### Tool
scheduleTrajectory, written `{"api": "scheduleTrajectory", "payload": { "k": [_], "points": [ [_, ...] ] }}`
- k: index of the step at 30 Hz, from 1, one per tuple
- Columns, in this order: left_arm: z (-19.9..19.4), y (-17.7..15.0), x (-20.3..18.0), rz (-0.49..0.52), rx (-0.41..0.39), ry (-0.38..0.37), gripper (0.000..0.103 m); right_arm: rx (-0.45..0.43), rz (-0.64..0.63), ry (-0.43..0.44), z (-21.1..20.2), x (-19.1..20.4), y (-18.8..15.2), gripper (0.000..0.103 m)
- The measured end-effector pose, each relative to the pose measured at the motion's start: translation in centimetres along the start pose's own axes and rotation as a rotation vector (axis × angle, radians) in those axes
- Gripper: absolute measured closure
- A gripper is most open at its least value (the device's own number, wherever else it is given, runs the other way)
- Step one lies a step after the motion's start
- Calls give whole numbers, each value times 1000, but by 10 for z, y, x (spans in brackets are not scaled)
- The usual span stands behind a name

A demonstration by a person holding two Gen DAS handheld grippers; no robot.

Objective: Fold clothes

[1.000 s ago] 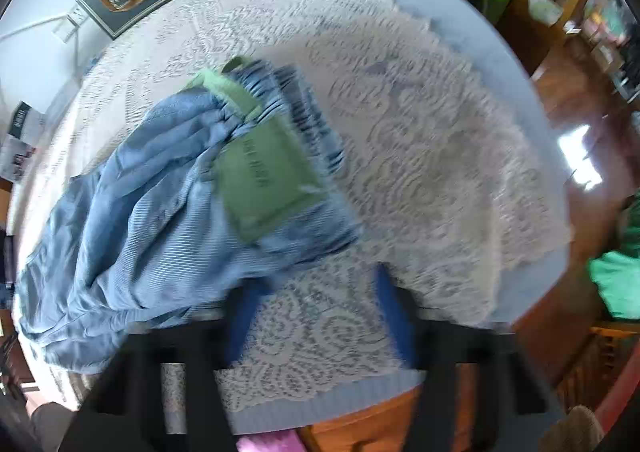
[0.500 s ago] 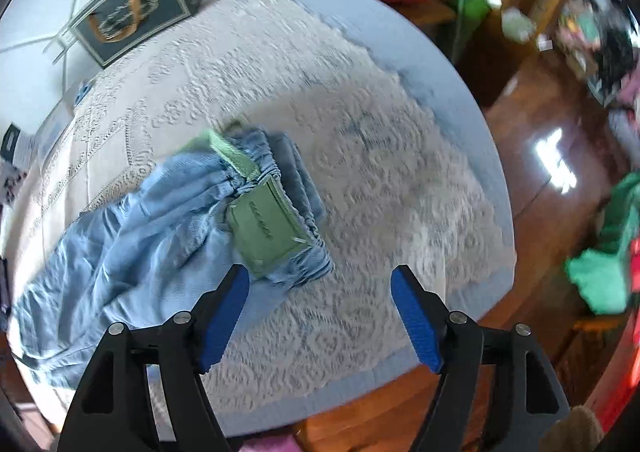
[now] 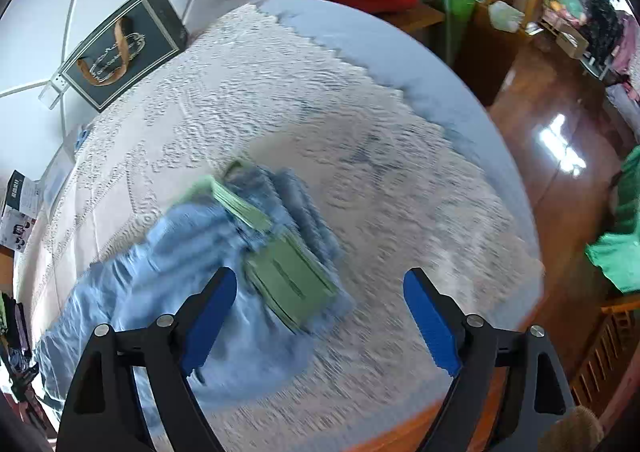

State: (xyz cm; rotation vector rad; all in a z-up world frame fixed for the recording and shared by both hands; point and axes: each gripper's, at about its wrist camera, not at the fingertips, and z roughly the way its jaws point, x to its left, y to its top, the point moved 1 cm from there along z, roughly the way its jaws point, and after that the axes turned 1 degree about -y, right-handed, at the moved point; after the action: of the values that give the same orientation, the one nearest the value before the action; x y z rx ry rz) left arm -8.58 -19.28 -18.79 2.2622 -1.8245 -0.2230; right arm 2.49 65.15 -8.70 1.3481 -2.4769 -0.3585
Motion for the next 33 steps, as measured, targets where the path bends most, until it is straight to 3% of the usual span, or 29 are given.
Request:
{"api": "scheduleTrajectory", "payload": {
  "k": [1,3,7,8,9,10,13,15,17,19,21,23,26,30,33],
  "points": [
    [1,0,-4,10,-6,19,62,-1,-8,-4,5,4,4,12],
    [3,-1,-11,29,-17,57,95,-6,-19,-12,18,12,14,8],
    [0,-1,-20,21,-74,123,99,42,-4,-27,53,22,31,7],
    [-6,1,-18,-1,-101,131,99,72,-38,-42,61,28,32,34],
    [-13,3,-15,-24,-133,139,99,102,-90,-62,66,37,32,57],
    [-20,5,-12,-41,-162,145,99,132,-141,-83,72,45,31,58],
    [-31,22,-5,-79,-223,161,99,47,-183,-125,66,59,45,61],
    [-19,37,-4,-98,-189,142,94,-10,-195,-151,63,66,54,59],
    [-9,45,-5,-102,-151,134,94,0,-211,-181,71,75,56,47],
    [-13,39,-4,-101,-137,120,88,10,-224,-193,70,81,51,42],
    [-27,26,0,-103,-136,108,63,-29,-215,-178,52,79,43,33],
    [-44,7,7,-110,-130,100,57,-80,-188,-148,28,72,32,23],
    [-50,-31,17,-131,-88,85,57,-105,-118,-91,2,53,18,21],
    [-56,-83,28,-155,-45,89,57,-11,-33,-90,3,31,-5,22],
    [-40,-94,25,-162,-12,73,57,23,15,-94,7,19,-15,24]
  ]
}}
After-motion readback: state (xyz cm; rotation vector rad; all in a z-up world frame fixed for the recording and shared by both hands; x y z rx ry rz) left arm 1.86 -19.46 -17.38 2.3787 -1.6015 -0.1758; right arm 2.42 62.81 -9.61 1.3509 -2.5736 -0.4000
